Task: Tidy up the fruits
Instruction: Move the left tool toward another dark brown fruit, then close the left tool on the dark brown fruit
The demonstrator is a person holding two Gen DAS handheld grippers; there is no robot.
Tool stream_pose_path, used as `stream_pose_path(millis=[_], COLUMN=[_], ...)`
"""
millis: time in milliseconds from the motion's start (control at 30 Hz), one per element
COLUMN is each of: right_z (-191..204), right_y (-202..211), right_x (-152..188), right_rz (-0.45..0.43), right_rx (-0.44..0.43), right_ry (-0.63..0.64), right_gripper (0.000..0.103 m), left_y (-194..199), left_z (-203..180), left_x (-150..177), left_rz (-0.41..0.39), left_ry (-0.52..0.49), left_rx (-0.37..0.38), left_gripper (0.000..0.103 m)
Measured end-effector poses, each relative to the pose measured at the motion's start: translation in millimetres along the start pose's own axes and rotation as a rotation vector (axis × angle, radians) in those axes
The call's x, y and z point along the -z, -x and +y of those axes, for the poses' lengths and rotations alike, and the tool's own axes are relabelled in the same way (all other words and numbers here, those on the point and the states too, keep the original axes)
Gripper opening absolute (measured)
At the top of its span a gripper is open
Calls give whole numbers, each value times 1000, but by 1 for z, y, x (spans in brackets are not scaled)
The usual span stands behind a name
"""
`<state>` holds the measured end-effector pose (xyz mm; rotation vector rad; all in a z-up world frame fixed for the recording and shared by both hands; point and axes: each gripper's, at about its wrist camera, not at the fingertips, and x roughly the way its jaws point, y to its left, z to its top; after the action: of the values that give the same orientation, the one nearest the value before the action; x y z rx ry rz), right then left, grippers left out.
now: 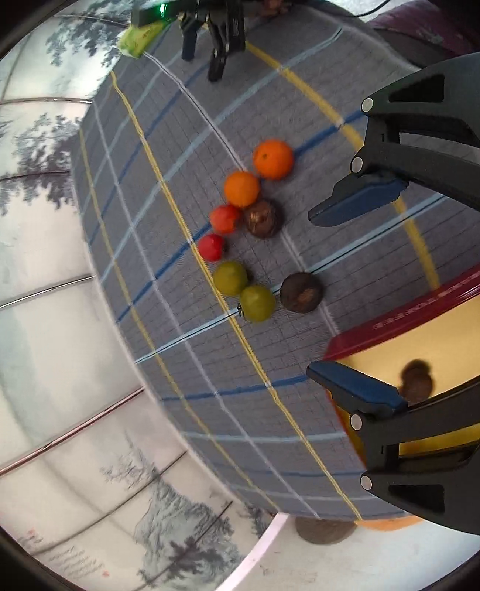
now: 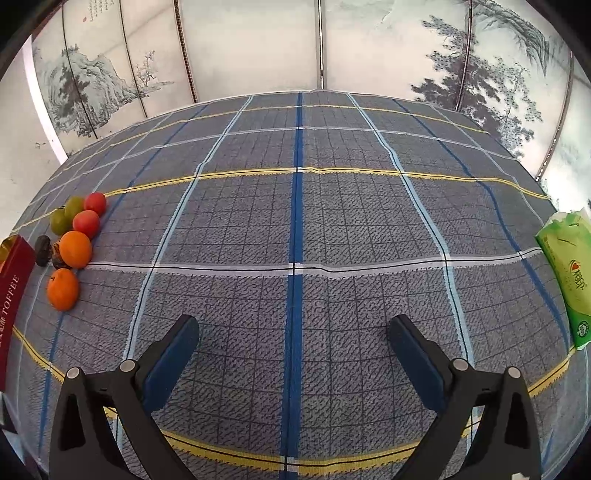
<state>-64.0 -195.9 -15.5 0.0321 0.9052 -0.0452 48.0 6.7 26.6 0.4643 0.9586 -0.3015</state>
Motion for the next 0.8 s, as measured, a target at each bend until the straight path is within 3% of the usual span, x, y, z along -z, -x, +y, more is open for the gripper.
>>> stream_pose_path(millis=[367,400,433,467,500,567,800], right_z=[1,1,2,2,2,2,4], right_y=[1,1,1,1,1,2,2], right_x=[-1,0,-1,-1,-1,0,-1], right_rz=[-1,0,0,0,0,-1,4], right_rx=[-30,-31,-32,-33,-34,-37,-28], right_ry=[5,8,9,9,9,6,13], right_gripper=[102,102,102,102,102,102,102], left_y=[-88,-96,-95,-99,-99,-92,-20], left_z=[9,10,14,17,18,17,-15], left_x=[-15,-15,-15,-15,-15,-14,12], left_rz=[183,212,196,219,222,194,66], left_ry=[-10,-5,25,58,75,108,237], left_rx=[57,68,95,129,121,88,96], left_gripper=[69,65,48,38,39,39,39])
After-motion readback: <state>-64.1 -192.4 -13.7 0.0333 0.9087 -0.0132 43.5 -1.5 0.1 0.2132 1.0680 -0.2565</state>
